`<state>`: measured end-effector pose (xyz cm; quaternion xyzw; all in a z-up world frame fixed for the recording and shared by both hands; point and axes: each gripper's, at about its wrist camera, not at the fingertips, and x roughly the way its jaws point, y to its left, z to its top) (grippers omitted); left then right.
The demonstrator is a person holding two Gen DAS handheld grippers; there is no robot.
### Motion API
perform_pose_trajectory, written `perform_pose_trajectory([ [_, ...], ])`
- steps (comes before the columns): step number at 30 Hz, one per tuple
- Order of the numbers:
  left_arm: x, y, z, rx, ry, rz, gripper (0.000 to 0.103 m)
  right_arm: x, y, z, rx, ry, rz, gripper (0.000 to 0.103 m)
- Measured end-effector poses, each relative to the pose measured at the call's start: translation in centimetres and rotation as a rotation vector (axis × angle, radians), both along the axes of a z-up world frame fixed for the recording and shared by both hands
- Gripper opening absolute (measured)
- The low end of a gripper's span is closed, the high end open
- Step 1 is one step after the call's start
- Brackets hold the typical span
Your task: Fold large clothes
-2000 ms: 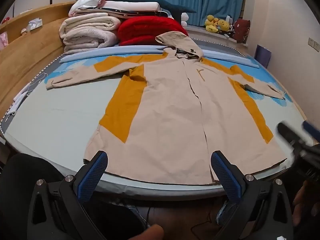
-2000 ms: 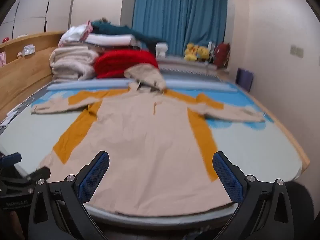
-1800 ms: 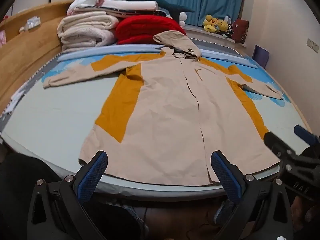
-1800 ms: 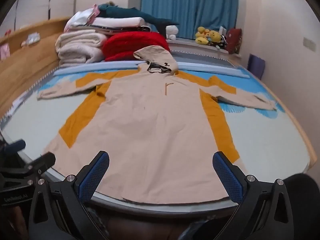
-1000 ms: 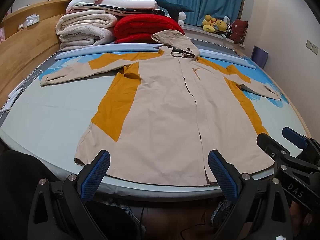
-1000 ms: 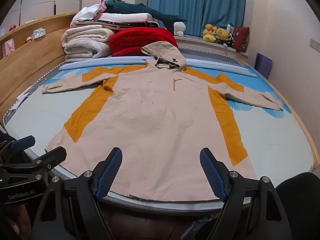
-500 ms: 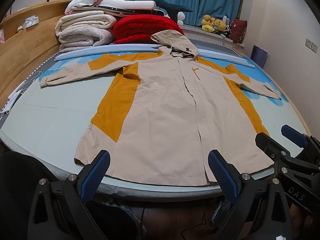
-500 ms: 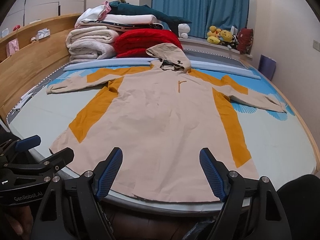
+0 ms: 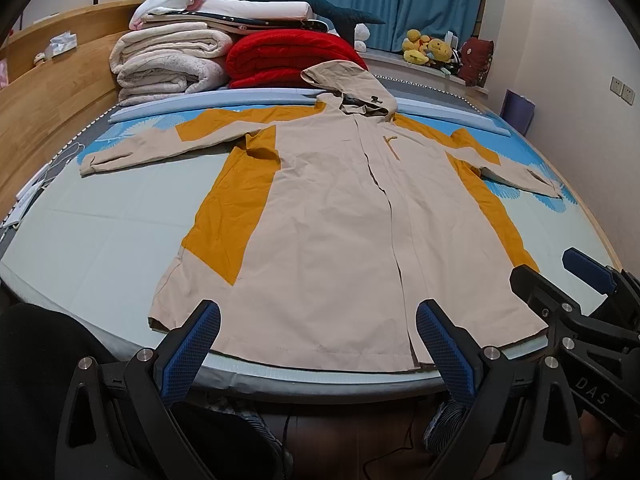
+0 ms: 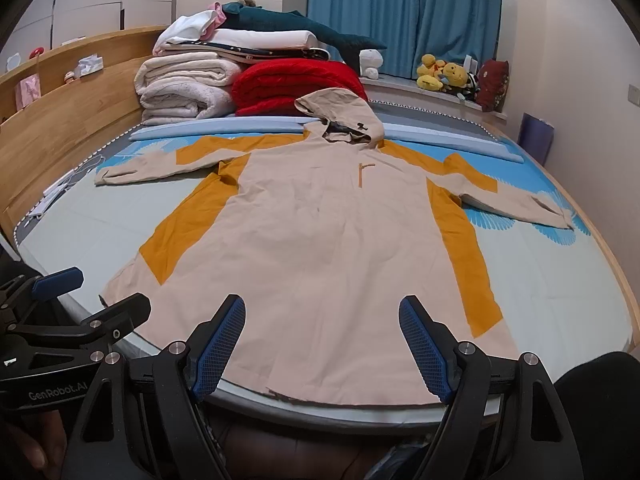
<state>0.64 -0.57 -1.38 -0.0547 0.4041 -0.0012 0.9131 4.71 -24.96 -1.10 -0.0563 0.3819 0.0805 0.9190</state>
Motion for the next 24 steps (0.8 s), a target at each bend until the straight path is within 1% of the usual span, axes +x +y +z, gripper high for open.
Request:
perform_pose_trajectory([
  [11, 0.0, -0.1, 0.0, 0.0, 0.001, 0.001, 0.097, -0.1, 0.0, -0.2, 0.003, 0.0, -0.002, 0.078],
  [13, 0.0, -0.2, 0.0, 0.001, 0.001, 0.001, 0.097, -0.1, -0.1, -0.2, 0.013, -0.001, -0.014, 0.076],
  [16, 0.1, 0.0, -0.1, -0.001, 0.002, 0.003, 0.096, 0.5, -0.5, -0.2, 0.021, 0.008, -0.037, 0.068],
  [17, 0.4, 0.1, -0.2, 0.007, 0.005, 0.01, 0.095, 0.9, -1.0, -0.2, 0.023, 0.008, -0.056, 0.062],
  [18, 0.8, 0.4, -0.3, 0.022, 0.013, 0.023, 0.094, 1.5, -1.5, -0.3, 0.015, 0.007, -0.075, 0.058],
  [22, 4.0, 2.5, -1.9, 0.071, 0.071, 0.073, 0.088, 5.1, -5.5, -0.9, -0.011, 0.031, -0.176, 0.056],
  [23, 4.7, 3.1, -2.4, 0.081, 0.079, 0.083, 0.087, 6.5, -7.1, -1.5, -0.034, 0.042, -0.216, 0.056],
  [24, 5.9, 4.0, -3.1, 0.108, 0.092, 0.103, 0.085, 7.5, -8.6, -2.2, -0.054, 0.051, -0.252, 0.056],
])
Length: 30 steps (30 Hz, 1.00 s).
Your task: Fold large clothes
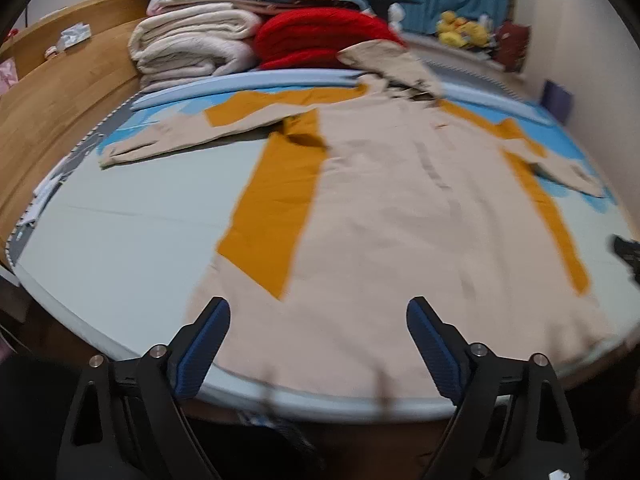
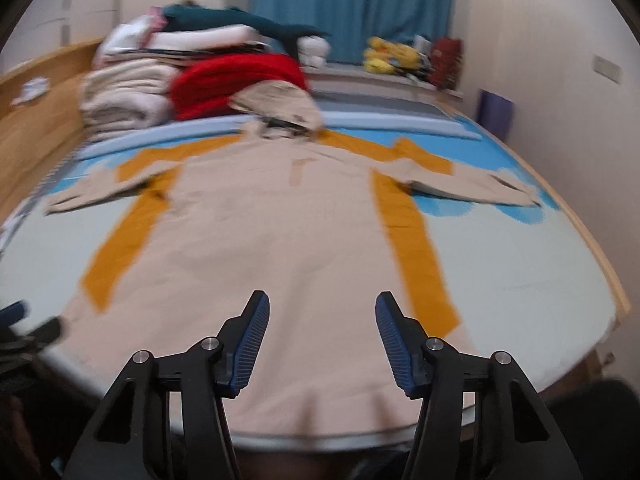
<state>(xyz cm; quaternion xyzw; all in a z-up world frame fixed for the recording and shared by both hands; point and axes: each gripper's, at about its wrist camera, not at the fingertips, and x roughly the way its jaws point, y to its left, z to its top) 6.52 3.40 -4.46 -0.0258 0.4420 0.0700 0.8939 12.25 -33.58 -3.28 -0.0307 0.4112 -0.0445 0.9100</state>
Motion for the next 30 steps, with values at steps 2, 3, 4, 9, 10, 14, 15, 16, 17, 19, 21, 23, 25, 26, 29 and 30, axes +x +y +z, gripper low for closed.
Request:
perform_pose_trajectory([
  [2, 1.6, 1.7, -1.3, 0.029, 0.024, 0.034, 0.082, 1.7, -3.0, -1.6, -0.02, 0.039, -0.063, 0.056],
  [3, 2.6, 2.9, -2.4, 0.049, 0.046, 0.056, 0.079, 2.6, -4.7, -2.6, -0.029, 0.064, -0.093, 0.056],
  [4, 3.3, 3.8, -3.3, 0.068, 0.069, 0.075, 0.077, 3.2, -6.3, -3.7, -0.042, 0.088, -0.12, 0.056],
  [9, 4.6, 9.3, -7.3, 0.015, 0.196, 0.248, 0.066, 4.1, -13.3, -8.9, 0.014, 0.236, -0.297, 0.056],
  [10, 4.5, 10.1, -8.0, -0.01, 0.212, 0.278, 0.063, 4.1, -14.2, -9.8, 0.033, 0.27, -0.327, 0.056],
  [14, 4.4, 11.4, -9.6, -0.06, 0.279, 0.312, 0.047, 3.5, -16.6, -13.7, 0.098, 0.424, -0.394, 0.056],
  [15, 4.4, 11.7, -10.0, -0.083, 0.293, 0.311, 0.035, 3.0, -16.6, -14.2, 0.106, 0.44, -0.401, 0.055],
  [16, 4.2, 11.7, -10.3, -0.096, 0.305, 0.308, 0.025, 3.0, -17.0, -14.8, 0.134, 0.465, -0.414, 0.052],
  [17, 4.3, 11.7, -10.4, -0.094, 0.312, 0.306, 0.018, 3.0, -17.1, -15.0, 0.151, 0.474, -0.419, 0.035],
  [19, 3.9, 11.7, -10.2, -0.093, 0.318, 0.292, 0.007, 3.3, -17.2, -15.0, 0.172, 0.474, -0.412, 0.012],
  [21, 3.3, 11.6, -9.5, -0.071, 0.317, 0.298, 0.003, 3.7, -16.8, -14.0, 0.157, 0.449, -0.397, 0.005],
  [23, 2.2, 11.9, -8.8, -0.092, 0.316, 0.311, 0.004, 3.7, -16.3, -13.0, 0.114, 0.432, -0.419, 0.004],
  [25, 1.6, 11.3, -8.9, -0.066, 0.35, 0.295, 0.004, 3.6, -16.6, -12.6, 0.111, 0.431, -0.442, 0.004],
  [26, 1.5, 10.9, -9.0, -0.053, 0.365, 0.287, 0.005, 3.7, -16.5, -12.6, 0.088, 0.443, -0.447, 0.004],
  [29, 1.0, 10.6, -9.1, -0.022, 0.393, 0.294, 0.011, 3.9, -16.5, -12.9, 0.056, 0.483, -0.483, 0.004],
  [30, 0.8, 10.5, -8.5, -0.003, 0.375, 0.304, 0.013, 3.6, -16.6, -12.7, 0.052, 0.474, -0.504, 0.005],
])
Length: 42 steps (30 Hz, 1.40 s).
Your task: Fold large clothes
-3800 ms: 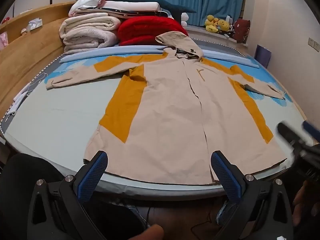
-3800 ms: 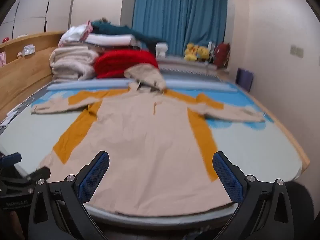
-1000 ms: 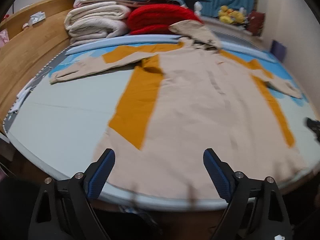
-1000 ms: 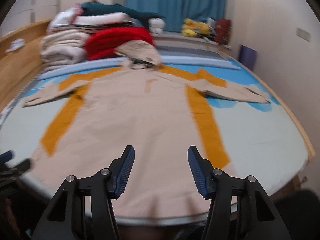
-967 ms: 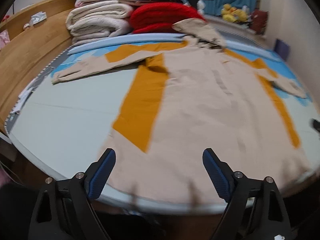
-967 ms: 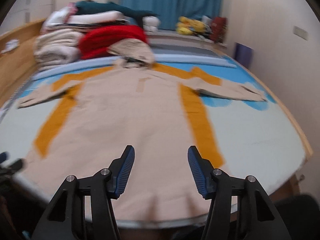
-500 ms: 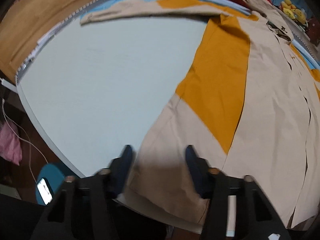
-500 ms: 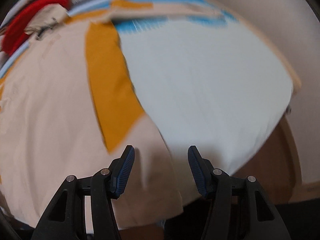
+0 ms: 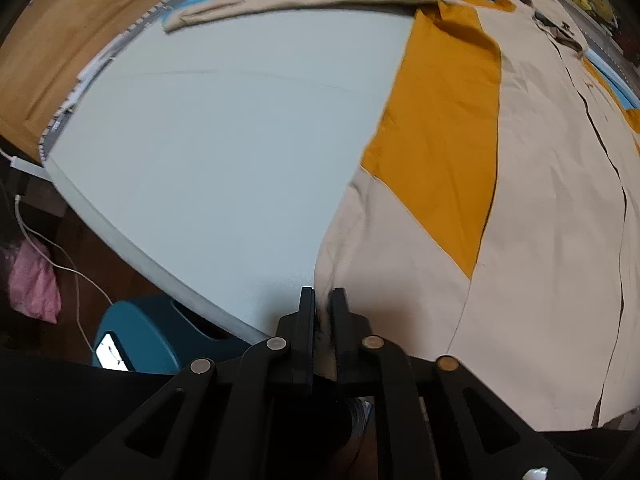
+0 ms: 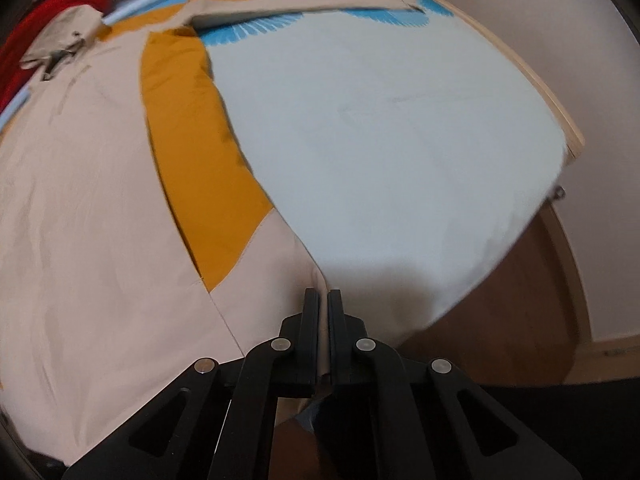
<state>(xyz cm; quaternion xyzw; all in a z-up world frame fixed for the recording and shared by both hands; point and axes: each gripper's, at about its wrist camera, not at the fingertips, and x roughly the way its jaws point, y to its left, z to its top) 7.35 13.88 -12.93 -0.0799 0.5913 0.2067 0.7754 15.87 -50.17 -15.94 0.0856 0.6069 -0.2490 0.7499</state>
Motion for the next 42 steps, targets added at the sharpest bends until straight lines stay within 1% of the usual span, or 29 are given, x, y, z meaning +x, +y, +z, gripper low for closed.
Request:
perform_pose_trajectory([
  [1, 0.1, -0.2, 0.5, 0.023, -0.016, 0.003, 0.013, -0.2, -0.3, 0.4, -0.014, -0.014, -0.01, 0.005],
  [2, 0.0, -0.5, 1.5, 0.046, -0.054, 0.0, 0.013, -0.4, -0.2, 1.3, -0.051, -0.036, -0.019, 0.009],
  [3, 0.2, -0.9, 2.2, 0.052, -0.086, -0.008, 0.018, -0.3, 0.3, 2.7, -0.125, -0.082, -0.026, 0.015],
  [4, 0.1, -1.5, 3.1, 0.05, -0.133, -0.027, 0.025, -0.1, 0.7, 3.8, -0.144, -0.14, -0.016, 0.016],
  [6, 0.4, -2.8, 4.0, 0.017, -0.201, -0.085, 0.028, 0.6, 2.4, 5.6, -0.128, -0.242, 0.064, 0.021],
  [8, 1.1, -4.6, 3.7, -0.052, -0.224, -0.153, 0.029, 1.7, 4.9, 6.1, -0.071, -0.303, 0.188, 0.027],
  [9, 1.5, -5.4, 3.0, -0.099, -0.209, -0.184, 0.03, 2.3, 5.7, 5.8, -0.046, -0.306, 0.223, 0.029],
  [10, 1.7, -5.8, 2.3, -0.131, -0.187, -0.203, 0.031, 2.9, 7.0, 5.1, 0.006, -0.287, 0.28, 0.03],
  [11, 2.0, -6.3, 1.5, -0.158, -0.152, -0.218, 0.031, 3.3, 8.1, 4.1, 0.064, -0.246, 0.33, 0.03],
  [12, 2.4, -6.9, 0.1, -0.185, -0.084, -0.23, 0.033, 3.3, 8.9, 3.1, 0.097, -0.2, 0.361, 0.03],
  [14, 3.1, -7.4, -2.0, -0.209, 0.073, -0.222, 0.033, 3.6, 10.2, 1.9, 0.111, -0.139, 0.399, 0.03],
  [15, 3.3, -7.4, -1.9, -0.208, 0.089, -0.199, 0.031, 4.0, 10.6, 1.9, 0.113, -0.134, 0.408, 0.029],
  [17, 3.9, -7.4, 0.5, -0.194, 0.027, -0.165, 0.029, 4.7, 11.5, 3.0, 0.13, -0.174, 0.414, 0.03],
  [18, 4.3, -7.6, 2.5, -0.18, -0.04, -0.17, 0.029, 3.5, 11.8, 3.9, 0.131, -0.195, 0.42, 0.029],
  [19, 4.8, -8.1, 5.2, -0.136, -0.127, -0.194, 0.031, 3.6, 12.2, 5.3, 0.129, -0.236, 0.431, 0.03],
  [21, 5.8, -9.0, 8.8, -0.085, -0.228, -0.229, 0.033, 3.4, 13.1, 7.6, 0.134, -0.313, 0.453, 0.03],
  [22, 6.3, -9.4, 10.4, -0.086, -0.275, -0.246, 0.035, 3.6, 14.1, 9.2, 0.133, -0.367, 0.477, 0.03],
  [24, 7.9, -9.7, 12.9, -0.094, -0.358, -0.29, 0.039, 4.0, 14.9, 11.0, 0.123, -0.424, 0.507, 0.029],
  [26, 10.2, -9.6, 14.7, -0.065, -0.42, -0.328, 0.04, 4.6, 16.4, 13.7, 0.096, -0.495, 0.545, 0.029],
  [27, 11.4, -9.2, 15.5, -0.052, -0.444, -0.345, 0.044, 4.8, 17.0, 15.0, 0.077, -0.534, 0.559, 0.029],
  [28, 12.7, -8.8, 16.0, -0.045, -0.462, -0.353, 0.047, 5.7, 17.6, 16.4, 0.062, -0.575, 0.576, 0.029],
  [29, 13.7, -8.0, 16.6, -0.042, -0.478, -0.355, 0.047, 5.9, 17.7, 17.2, 0.057, -0.6, 0.589, 0.029],
  [30, 14.7, -7.4, 17.1, -0.038, -0.494, -0.353, 0.047, 7.2, 18.4, 18.9, 0.051, -0.643, 0.611, 0.029],
  [32, 16.1, -6.5, 17.4, -0.035, -0.518, -0.353, 0.047, 9.9, 19.4, 21.3, 0.056, -0.701, 0.641, 0.029],
  [35, 19.4, -4.3, 17.6, 0.006, -0.531, -0.331, 0.047, 14.1, 21.3, 24.1, 0.067, -0.769, 0.692, 0.029],
  [37, 21.3, -2.7, 17.2, 0.027, -0.526, -0.312, 0.047, 17.1, 22.4, 24.8, 0.071, -0.798, 0.721, 0.029],
  [39, 23.0, -1.4, 16.3, 0.059, -0.513, -0.289, 0.047, 19.9, 23.5, 24.6, 0.073, -0.801, 0.744, 0.03],
  [41, 24.2, 0.2, 15.2, 0.067, -0.508, -0.263, 0.047, 22.1, 23.9, 23.5, 0.104, -0.791, 0.755, 0.03],
  [42, 25.3, 1.4, 14.3, 0.068, -0.497, -0.238, 0.047, 22.9, 24.0, 22.5, 0.123, -0.78, 0.761, 0.033],
])
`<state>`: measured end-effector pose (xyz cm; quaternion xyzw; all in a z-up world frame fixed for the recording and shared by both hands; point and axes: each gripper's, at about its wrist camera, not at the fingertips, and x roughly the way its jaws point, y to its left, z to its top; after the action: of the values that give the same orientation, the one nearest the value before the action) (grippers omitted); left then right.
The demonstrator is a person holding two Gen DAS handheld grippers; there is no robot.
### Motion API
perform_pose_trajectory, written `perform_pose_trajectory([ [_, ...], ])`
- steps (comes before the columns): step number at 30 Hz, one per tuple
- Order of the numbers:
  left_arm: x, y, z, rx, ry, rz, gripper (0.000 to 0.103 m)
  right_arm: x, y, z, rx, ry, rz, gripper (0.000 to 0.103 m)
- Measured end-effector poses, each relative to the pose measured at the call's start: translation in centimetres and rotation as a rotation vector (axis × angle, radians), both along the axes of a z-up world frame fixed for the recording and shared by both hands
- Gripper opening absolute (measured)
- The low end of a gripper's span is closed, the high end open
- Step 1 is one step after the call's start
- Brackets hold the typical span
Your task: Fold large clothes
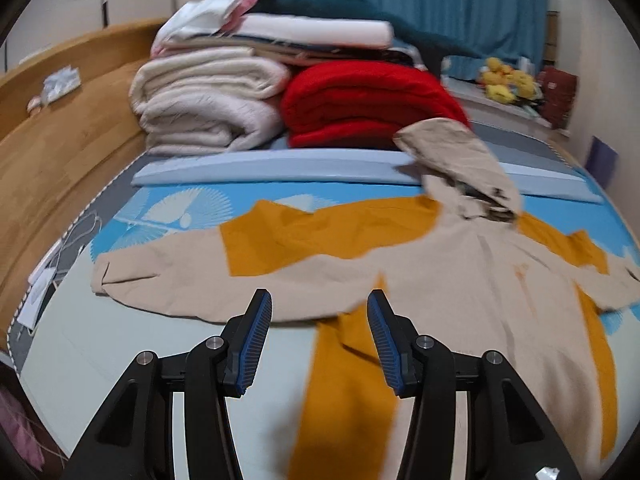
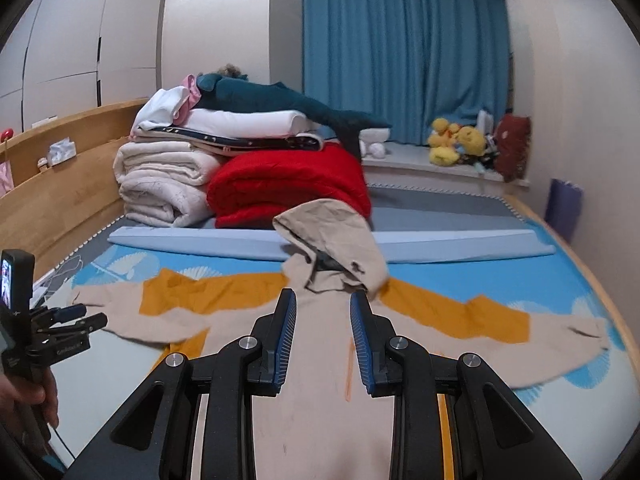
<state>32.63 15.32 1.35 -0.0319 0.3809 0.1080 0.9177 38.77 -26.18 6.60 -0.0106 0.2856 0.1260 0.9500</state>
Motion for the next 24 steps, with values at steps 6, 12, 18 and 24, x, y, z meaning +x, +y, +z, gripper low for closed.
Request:
perform_pose_trajectory([
  [6, 4.4, 9.1, -6.5, -0.024, 0.103, 0.238, 0.037, 3.9, -0.1, -4.0, 0.018, 0.135, 0.016, 0.051],
  [12, 5.2, 19.3, -11.7, -0.099, 0.157, 0.484, 0.036, 5.2, 0.2, -4.7, -0.018, 0.132, 0.016, 0.058],
  [18, 3.7, 27.6, -14.9, -0.179, 0.147, 0.679, 0.037, 5.7, 0.3, -6.2, -0.041, 0.16, 0.016, 0.0],
  [24, 1.8, 34.4, -17.4, -0.314, 0.088, 0.842, 0.044, 6.6, 0.0, -7.8, -0.037, 0.247, 0.015, 0.006],
])
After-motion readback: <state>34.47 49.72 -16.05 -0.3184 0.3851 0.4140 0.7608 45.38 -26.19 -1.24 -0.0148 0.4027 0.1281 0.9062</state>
